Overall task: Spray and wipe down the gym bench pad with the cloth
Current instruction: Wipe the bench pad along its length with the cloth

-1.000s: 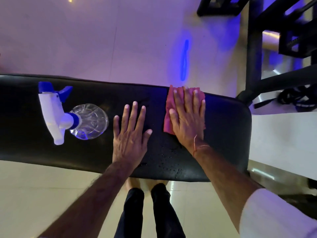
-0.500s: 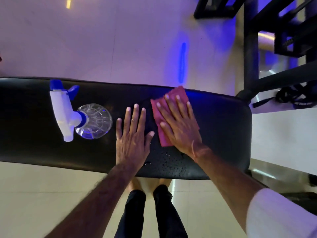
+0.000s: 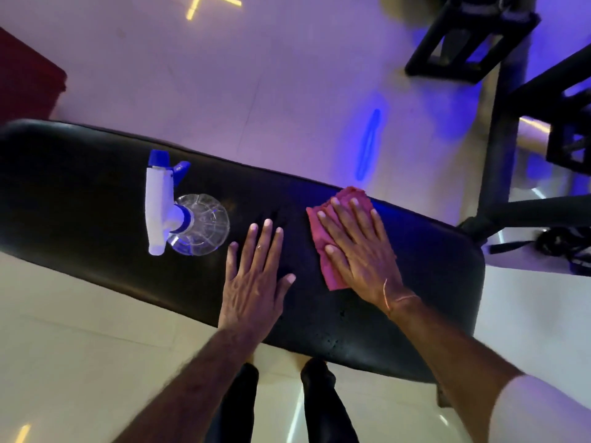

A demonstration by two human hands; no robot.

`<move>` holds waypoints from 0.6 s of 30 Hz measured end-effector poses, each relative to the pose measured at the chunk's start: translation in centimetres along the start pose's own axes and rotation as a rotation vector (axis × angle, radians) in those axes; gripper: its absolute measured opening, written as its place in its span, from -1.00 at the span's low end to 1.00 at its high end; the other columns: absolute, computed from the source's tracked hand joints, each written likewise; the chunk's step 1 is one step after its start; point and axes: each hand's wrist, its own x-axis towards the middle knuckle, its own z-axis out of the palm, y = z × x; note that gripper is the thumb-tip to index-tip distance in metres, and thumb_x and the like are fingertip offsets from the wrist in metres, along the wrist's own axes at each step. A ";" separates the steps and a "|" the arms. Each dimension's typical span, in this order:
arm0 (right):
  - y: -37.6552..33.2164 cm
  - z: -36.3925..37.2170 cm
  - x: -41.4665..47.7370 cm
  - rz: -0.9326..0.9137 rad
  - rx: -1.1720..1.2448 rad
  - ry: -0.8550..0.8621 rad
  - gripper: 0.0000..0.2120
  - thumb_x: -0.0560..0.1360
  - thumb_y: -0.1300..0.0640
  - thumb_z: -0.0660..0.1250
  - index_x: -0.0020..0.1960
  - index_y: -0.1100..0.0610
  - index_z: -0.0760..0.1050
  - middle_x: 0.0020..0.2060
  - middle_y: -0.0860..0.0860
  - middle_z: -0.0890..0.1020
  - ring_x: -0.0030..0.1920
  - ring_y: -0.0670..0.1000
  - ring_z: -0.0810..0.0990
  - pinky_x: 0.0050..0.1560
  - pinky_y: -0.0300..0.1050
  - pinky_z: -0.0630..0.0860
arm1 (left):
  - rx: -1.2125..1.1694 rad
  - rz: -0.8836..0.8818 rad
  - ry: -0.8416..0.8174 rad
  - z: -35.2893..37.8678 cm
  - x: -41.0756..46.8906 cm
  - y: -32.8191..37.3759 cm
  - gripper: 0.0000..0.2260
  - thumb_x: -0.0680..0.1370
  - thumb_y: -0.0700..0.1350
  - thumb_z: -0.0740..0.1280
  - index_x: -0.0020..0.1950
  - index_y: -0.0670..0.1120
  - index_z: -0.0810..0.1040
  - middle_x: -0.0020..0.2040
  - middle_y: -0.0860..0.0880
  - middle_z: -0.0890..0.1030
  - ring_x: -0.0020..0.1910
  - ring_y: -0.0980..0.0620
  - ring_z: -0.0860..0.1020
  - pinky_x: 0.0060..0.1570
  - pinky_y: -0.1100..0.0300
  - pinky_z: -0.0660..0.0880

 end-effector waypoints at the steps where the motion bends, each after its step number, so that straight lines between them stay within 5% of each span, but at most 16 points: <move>1: 0.4 -0.4 1.5 0.029 0.018 0.013 -0.41 0.73 -0.20 -0.24 0.72 -0.07 -0.12 0.72 0.04 -0.04 0.71 0.20 -0.06 0.65 0.32 0.06 | 0.000 -0.020 0.012 0.2 -0.1 0.2 -0.33 0.67 0.17 0.14 0.72 -0.05 0.05 0.73 -0.04 0.01 0.71 -0.07 -0.04 0.63 -0.22 0.04; 5: -2.5 -1.1 7.7 0.069 0.062 0.083 -0.41 0.73 -0.21 -0.24 0.71 -0.08 -0.18 0.71 0.08 0.05 0.69 0.24 0.08 0.63 0.32 0.13 | -0.001 -0.106 0.050 1.0 -0.5 1.4 -0.34 0.68 0.18 0.12 0.72 -0.05 0.06 0.73 -0.05 0.02 0.71 -0.07 -0.04 0.64 -0.20 0.02; 11: 1.5 0.1 2.5 -0.346 -0.022 0.004 -0.42 0.74 -0.18 -0.15 0.72 -0.08 -0.12 0.72 0.01 -0.06 0.71 0.16 -0.03 0.64 0.33 0.09 | -0.012 -0.230 0.100 0.9 -1.2 3.0 -0.35 0.68 0.20 0.08 0.70 -0.08 0.12 0.72 -0.06 0.07 0.70 -0.09 0.02 0.62 -0.20 0.08; 15: -1.0 -1.8 9.1 -0.185 0.075 0.040 -0.41 0.72 -0.21 -0.20 0.71 -0.09 -0.12 0.72 0.05 0.03 0.70 0.22 0.01 0.63 0.31 0.09 | -0.011 -0.295 0.115 1.1 -1.6 3.8 -0.36 0.69 0.19 0.09 0.70 -0.07 0.12 0.72 -0.05 0.07 0.70 -0.08 0.03 0.62 -0.20 0.10; 18: -3.5 -1.5 9.9 -0.284 0.039 0.066 -0.40 0.73 -0.19 -0.18 0.72 -0.04 -0.12 0.72 0.07 -0.01 0.70 0.21 0.01 0.65 0.29 0.08 | -0.016 -0.339 0.112 1.2 -1.9 4.2 -0.36 0.69 0.21 0.07 0.70 -0.07 0.12 0.72 -0.05 0.07 0.70 -0.07 0.02 0.63 -0.19 0.08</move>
